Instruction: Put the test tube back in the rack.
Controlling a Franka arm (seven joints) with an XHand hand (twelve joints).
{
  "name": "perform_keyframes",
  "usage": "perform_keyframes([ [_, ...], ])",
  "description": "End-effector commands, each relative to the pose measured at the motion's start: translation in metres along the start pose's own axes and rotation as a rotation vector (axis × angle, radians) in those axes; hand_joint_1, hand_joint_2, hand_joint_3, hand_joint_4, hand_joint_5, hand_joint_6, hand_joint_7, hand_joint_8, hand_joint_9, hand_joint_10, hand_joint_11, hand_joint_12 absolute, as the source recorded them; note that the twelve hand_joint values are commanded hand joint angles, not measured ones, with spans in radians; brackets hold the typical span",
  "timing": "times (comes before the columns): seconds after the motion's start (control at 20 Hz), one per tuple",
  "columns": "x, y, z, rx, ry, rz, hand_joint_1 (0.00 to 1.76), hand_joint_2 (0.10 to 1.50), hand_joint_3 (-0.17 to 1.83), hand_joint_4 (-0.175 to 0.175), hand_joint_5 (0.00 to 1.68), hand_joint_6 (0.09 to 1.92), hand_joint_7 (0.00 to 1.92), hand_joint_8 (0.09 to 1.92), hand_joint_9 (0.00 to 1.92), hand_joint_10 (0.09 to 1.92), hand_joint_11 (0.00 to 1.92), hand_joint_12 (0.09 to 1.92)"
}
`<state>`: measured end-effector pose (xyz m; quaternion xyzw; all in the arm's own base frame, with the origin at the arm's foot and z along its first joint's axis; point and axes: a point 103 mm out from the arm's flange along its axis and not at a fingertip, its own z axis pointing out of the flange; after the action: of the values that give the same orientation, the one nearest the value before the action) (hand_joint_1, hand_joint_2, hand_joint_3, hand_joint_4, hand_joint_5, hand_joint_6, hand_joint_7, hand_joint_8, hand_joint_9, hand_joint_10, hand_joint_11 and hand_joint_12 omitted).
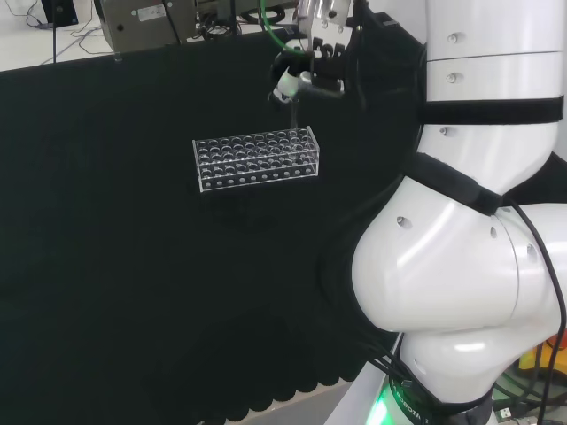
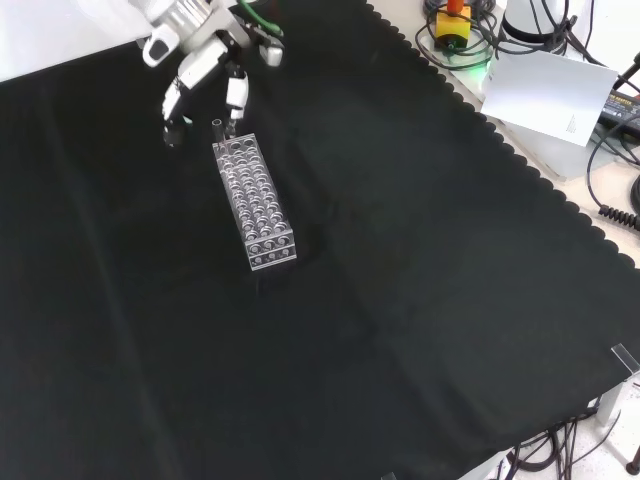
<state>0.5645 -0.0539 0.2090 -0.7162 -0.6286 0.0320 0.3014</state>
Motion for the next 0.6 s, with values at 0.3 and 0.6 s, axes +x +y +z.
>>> perform_keyframes([
  [0.3, 0.045, -0.068, -0.083, -0.160, -0.033, -0.087, 1.12, 0.92, -0.17, 0.013, 0.31, 0.49, 0.13, 0.91, 0.26, 0.99, 0.19, 1.56],
  [0.6, 0.067, -0.103, -0.105, -0.229, -0.052, -0.127, 1.11, 0.93, -0.17, 0.016, 0.31, 0.48, 0.12, 0.90, 0.26, 0.99, 0.18, 1.56],
])
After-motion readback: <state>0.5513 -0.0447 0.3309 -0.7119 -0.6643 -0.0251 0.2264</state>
